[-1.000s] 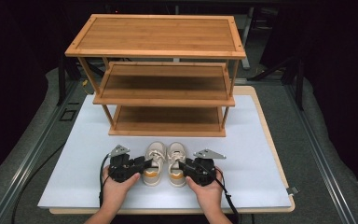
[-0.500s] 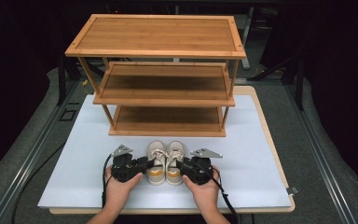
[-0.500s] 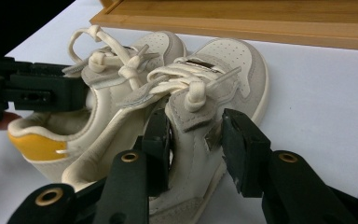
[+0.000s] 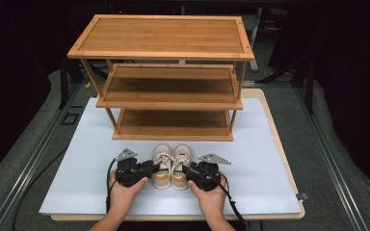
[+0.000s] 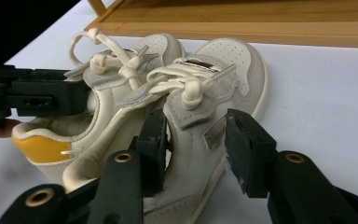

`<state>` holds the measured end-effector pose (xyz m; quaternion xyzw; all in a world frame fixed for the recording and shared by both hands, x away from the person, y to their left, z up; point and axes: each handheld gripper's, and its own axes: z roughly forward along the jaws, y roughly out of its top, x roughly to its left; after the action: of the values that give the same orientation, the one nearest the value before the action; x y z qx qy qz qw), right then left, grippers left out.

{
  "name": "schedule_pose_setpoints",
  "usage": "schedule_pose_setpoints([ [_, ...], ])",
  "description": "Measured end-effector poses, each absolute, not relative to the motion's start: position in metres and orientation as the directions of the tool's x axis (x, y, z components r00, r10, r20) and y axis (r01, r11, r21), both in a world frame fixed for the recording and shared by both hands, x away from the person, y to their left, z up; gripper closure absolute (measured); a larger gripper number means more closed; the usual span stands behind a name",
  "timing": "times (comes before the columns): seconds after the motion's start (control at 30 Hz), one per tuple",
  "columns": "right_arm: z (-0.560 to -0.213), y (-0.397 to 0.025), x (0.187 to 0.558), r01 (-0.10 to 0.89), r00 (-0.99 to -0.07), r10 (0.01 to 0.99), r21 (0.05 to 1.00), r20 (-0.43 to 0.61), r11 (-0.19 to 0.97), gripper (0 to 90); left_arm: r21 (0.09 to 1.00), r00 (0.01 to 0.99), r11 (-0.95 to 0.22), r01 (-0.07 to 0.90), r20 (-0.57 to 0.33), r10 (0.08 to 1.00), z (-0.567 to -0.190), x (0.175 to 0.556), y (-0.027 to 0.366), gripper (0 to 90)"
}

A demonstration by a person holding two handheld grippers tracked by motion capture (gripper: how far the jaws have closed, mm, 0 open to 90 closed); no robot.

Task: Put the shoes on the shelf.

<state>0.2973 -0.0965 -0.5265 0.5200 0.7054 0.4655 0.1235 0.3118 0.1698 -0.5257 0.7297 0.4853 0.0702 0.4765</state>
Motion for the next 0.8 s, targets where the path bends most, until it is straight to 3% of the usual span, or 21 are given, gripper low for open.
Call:
schedule_pose_setpoints([
  [0.17,-0.525,-0.104,0.293,0.615,-0.418,0.842,0.788,0.342,-0.015,51.5,0.766,0.516,-0.061,0.64,-0.37,0.773,-0.529,0.309,0.169,52.5],
  [0.43,-0.53,-0.1,0.291,0.608,-0.415,0.831,0.792,0.371,-0.049,53.0,0.77,0.484,-0.021,0.637,-0.379,0.789,-0.533,0.307,0.168,47.1],
  [0.67,-0.537,-0.097,0.293,0.632,-0.351,0.812,0.757,0.466,-0.162,50.5,0.783,0.453,0.033,0.621,-0.393,0.8,-0.537,0.304,0.162,48.2],
  [0.8,-0.542,-0.096,0.293,0.638,-0.335,0.822,0.753,0.461,-0.162,52.0,0.782,0.434,0.059,0.62,-0.404,0.805,-0.539,0.303,0.16,48.4],
])
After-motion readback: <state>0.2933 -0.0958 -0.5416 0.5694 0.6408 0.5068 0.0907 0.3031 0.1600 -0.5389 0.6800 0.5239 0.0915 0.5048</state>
